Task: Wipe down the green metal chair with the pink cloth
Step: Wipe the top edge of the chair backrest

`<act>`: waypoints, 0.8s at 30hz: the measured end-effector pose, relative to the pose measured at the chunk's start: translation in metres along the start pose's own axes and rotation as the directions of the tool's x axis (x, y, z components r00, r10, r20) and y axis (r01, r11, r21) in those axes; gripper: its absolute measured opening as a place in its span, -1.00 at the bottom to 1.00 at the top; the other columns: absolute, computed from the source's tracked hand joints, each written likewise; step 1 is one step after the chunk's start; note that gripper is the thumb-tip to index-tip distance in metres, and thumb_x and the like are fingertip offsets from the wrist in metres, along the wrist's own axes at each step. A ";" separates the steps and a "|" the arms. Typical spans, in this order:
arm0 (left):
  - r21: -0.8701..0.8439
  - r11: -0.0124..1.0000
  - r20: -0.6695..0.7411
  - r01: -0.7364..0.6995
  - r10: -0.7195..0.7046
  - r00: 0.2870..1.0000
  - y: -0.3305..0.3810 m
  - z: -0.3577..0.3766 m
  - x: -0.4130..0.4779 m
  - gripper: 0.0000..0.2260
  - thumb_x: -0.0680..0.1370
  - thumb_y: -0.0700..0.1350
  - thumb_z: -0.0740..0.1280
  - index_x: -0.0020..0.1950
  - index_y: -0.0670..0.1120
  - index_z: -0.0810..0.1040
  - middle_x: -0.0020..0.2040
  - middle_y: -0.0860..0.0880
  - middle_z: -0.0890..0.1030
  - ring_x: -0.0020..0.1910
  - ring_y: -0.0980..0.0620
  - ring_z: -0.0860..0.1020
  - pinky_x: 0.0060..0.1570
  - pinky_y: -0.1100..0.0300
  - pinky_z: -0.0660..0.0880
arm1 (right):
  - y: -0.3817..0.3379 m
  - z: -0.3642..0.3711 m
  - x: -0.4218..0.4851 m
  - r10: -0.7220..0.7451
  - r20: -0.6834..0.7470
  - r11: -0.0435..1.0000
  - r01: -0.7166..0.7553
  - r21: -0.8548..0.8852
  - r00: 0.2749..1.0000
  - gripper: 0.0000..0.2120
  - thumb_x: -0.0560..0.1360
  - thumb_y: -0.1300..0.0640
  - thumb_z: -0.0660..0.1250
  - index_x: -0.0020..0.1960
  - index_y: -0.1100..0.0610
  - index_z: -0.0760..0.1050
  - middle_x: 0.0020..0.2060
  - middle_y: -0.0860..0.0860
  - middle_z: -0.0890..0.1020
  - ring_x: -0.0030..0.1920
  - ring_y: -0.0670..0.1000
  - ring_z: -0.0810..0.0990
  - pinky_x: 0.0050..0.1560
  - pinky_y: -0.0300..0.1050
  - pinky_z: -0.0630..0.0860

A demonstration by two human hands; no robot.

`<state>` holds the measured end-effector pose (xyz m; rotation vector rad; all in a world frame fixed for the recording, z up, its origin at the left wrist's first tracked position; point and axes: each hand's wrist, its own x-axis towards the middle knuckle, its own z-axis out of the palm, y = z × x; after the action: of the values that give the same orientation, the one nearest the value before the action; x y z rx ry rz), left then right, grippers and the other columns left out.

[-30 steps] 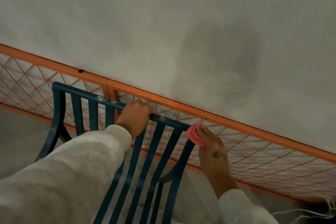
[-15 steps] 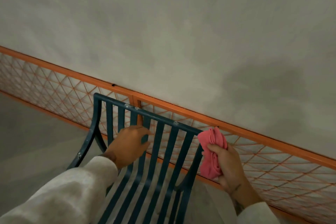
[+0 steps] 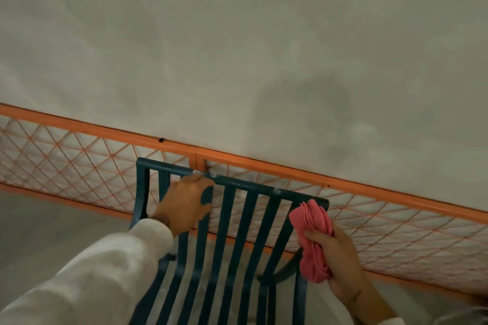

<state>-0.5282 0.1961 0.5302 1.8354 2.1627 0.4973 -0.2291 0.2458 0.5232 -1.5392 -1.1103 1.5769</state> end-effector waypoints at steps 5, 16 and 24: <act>0.081 0.992 0.029 -0.092 0.090 0.996 -0.045 -0.015 0.032 -0.54 0.43 -0.09 0.40 0.33 0.01 0.44 0.24 0.00 0.53 0.21 -0.05 0.49 0.21 0.04 0.45 | 0.012 0.038 -0.005 -0.027 -0.058 0.997 0.022 -0.080 0.998 -0.73 0.51 0.24 0.38 0.18 0.01 0.58 -0.04 0.14 0.69 -0.05 0.21 0.67 0.06 0.22 0.61; 0.115 0.971 0.212 -0.212 0.184 0.960 -0.059 -0.004 0.083 -0.62 0.44 -0.04 0.40 0.24 0.01 0.48 0.20 -0.01 0.53 0.07 0.00 0.52 0.01 0.18 0.46 | 0.000 0.054 0.018 -0.200 -0.284 0.962 0.133 -0.239 0.938 -0.89 0.59 0.15 0.29 0.03 0.03 0.58 -0.19 0.17 0.62 -0.25 0.09 0.61 -0.23 -0.06 0.60; 0.080 0.969 0.180 -0.233 0.216 0.960 -0.060 -0.002 0.092 -0.82 0.44 -0.19 0.38 0.03 -0.06 0.59 -0.01 -0.05 0.63 -0.12 -0.01 0.56 -0.09 0.10 0.55 | 0.003 0.104 0.063 -0.330 -0.287 0.807 0.112 -0.580 0.899 -0.60 0.62 0.25 0.19 0.43 0.03 0.38 0.27 0.09 0.52 0.23 0.14 0.53 0.33 0.09 0.46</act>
<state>-0.5978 0.2781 0.5090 2.1084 1.9107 0.2683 -0.3369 0.2882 0.4875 -1.8866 -1.5333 0.7685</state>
